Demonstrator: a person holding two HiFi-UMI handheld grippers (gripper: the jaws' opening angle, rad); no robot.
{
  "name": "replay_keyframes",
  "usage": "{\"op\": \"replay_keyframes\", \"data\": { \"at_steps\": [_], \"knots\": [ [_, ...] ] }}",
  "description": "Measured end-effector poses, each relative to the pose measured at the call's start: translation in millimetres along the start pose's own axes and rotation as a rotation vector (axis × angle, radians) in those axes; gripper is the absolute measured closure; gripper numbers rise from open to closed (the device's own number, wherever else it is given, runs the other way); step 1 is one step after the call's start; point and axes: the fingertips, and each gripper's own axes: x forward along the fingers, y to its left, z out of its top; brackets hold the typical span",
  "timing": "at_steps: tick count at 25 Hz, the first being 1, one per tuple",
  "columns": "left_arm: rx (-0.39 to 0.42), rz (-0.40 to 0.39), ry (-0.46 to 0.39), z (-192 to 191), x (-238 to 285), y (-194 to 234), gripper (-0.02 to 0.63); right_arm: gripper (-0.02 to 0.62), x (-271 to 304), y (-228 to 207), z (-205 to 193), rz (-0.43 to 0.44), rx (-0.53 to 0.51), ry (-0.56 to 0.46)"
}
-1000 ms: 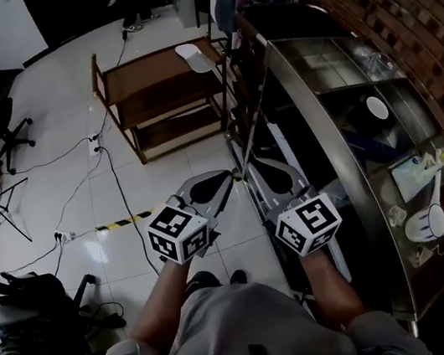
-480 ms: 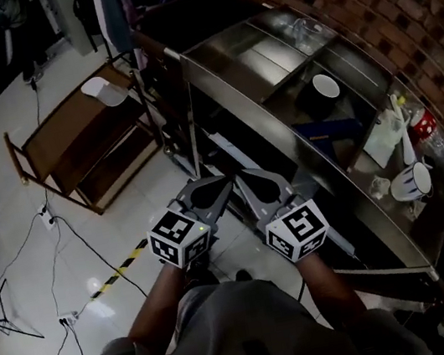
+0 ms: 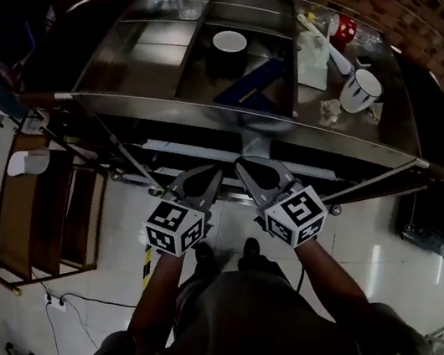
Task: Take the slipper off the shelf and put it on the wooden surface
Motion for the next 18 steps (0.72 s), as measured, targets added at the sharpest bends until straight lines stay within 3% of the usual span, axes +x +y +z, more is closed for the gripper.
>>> {"op": "replay_keyframes", "data": {
  "at_steps": [5, 10, 13, 18],
  "knots": [
    [0.014, -0.069, 0.062, -26.1, 30.1, -9.4, 0.601, 0.595, -39.3, -44.6, -36.0, -0.189, 0.056, 0.042],
    [0.025, -0.121, 0.107, -48.5, 49.1, -22.6, 0.601, 0.595, -71.2, -86.2, -85.9, -0.361, 0.183, 0.081],
    [0.019, -0.140, 0.133, -61.9, 54.4, -29.2, 0.601, 0.543, -78.0, -102.0, -116.0, -0.404, 0.308, 0.093],
    [0.026, -0.153, 0.173, -79.6, 58.0, -34.1, 0.601, 0.381, -70.7, -108.0, -144.6, -0.419, 0.430, 0.077]
  ]
}}
